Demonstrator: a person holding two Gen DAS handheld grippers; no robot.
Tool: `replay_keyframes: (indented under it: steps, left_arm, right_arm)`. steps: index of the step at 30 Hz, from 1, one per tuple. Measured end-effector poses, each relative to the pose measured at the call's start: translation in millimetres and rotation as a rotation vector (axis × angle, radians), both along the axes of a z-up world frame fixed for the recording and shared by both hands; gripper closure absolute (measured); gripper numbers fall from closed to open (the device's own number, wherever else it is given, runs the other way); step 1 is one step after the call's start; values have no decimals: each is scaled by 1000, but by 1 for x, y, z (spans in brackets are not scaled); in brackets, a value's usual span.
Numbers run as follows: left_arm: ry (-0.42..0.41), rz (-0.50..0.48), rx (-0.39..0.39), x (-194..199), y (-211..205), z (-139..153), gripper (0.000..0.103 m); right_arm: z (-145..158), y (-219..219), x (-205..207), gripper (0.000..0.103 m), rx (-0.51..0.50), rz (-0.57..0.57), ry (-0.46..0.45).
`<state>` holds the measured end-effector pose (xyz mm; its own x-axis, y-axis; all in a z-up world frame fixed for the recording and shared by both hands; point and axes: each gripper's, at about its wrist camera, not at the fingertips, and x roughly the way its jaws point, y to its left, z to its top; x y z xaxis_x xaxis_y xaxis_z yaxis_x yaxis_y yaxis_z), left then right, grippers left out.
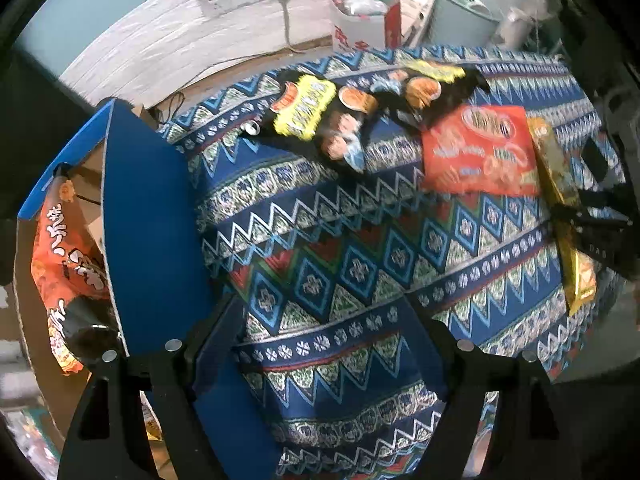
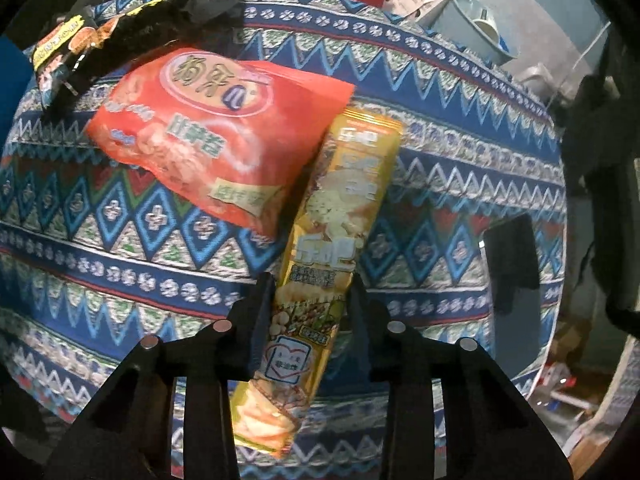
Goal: Organize snacks
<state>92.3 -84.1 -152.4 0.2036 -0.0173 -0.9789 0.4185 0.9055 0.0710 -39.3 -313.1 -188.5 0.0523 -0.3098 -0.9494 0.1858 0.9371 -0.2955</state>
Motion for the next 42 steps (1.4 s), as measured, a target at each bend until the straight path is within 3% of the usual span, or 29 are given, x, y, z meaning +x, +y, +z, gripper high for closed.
replay_keyframes:
  steps: [11,18,27,34,36,42]
  left_arm:
    - [-12,45,-86,39,-9,12,22]
    - [-50,15,-42,66,-21,9,17]
    - [-18,-21,-38,97,-44,-12,17]
    - [-39,-70,53,104,-60,-37,16]
    - [-36,-77,67,105,-61,-43,16]
    - [-3,-78,30,102,-58,-51,16]
  right_arm:
    - [20,-46,27,73,-41,91,-64]
    - [4,-65,31,72,10,83,-65]
    - [-4,-86,34,68,70,36,-91]
    - [-17,-90,22,68,99,15,-78]
    - [-17,-95,21,72,101,4,-82]
    - [-6,-108,19,73,75,-21,-114]
